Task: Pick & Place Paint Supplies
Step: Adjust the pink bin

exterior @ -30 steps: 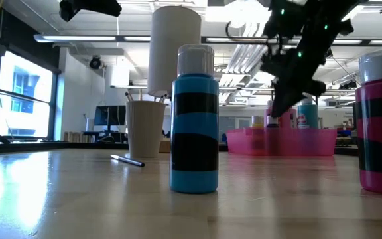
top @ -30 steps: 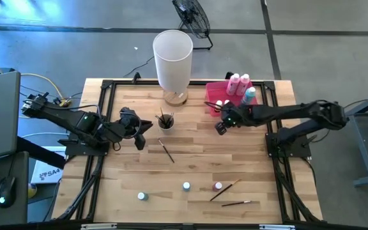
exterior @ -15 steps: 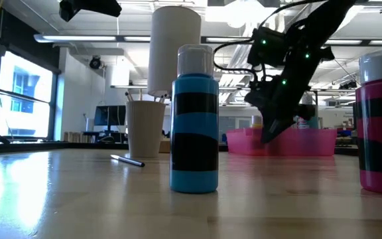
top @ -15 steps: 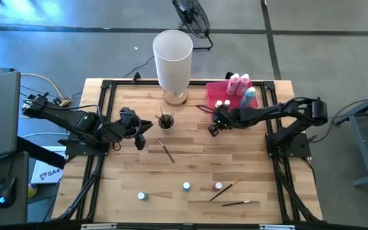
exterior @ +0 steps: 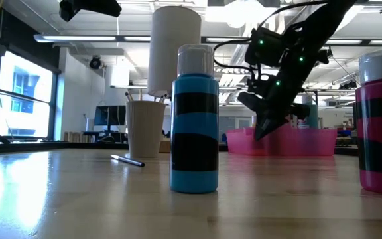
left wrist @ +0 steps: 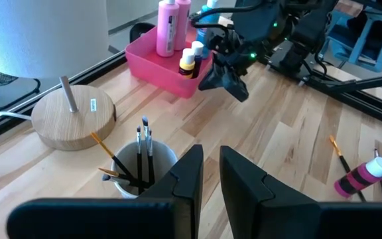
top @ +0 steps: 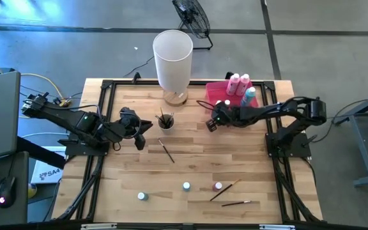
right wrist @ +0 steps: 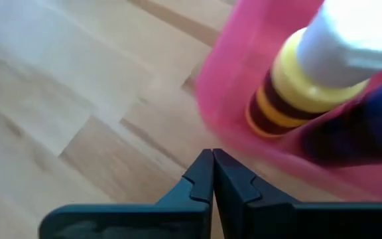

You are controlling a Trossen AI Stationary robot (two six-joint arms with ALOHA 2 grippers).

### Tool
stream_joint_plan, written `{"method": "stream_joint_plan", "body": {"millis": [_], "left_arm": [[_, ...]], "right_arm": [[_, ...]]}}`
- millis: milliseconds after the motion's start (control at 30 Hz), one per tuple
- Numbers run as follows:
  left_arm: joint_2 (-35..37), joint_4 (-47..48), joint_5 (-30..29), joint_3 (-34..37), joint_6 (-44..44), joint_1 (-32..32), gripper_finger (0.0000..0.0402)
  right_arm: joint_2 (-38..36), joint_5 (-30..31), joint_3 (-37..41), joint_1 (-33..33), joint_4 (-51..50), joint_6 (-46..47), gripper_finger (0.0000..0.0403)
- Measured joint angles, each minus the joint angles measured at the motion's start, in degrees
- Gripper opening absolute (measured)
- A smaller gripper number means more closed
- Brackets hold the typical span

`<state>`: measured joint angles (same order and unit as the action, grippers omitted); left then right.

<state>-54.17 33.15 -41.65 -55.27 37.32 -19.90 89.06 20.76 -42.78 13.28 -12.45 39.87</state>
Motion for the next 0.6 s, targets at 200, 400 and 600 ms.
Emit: {"method": "stream_joint_plan", "body": {"millis": [200,400,600], "left_arm": [[0.0,0.0,0.0,0.0,0.0,0.0,0.0049],[0.0,0.5,0.0,0.0,0.0,0.0,0.0049],[0.0,1.4,0.1,0.0,0.0,0.0,0.0049]], "right_arm": [[0.0,-0.1,0.0,2.0,0.4,-0.1,0.0002],[0.0,0.1,0.0,3.7,3.1,-0.5,0.0002],[0.0,-0.7,0.0,4.9,4.3,-1.0,0.0002]]}}
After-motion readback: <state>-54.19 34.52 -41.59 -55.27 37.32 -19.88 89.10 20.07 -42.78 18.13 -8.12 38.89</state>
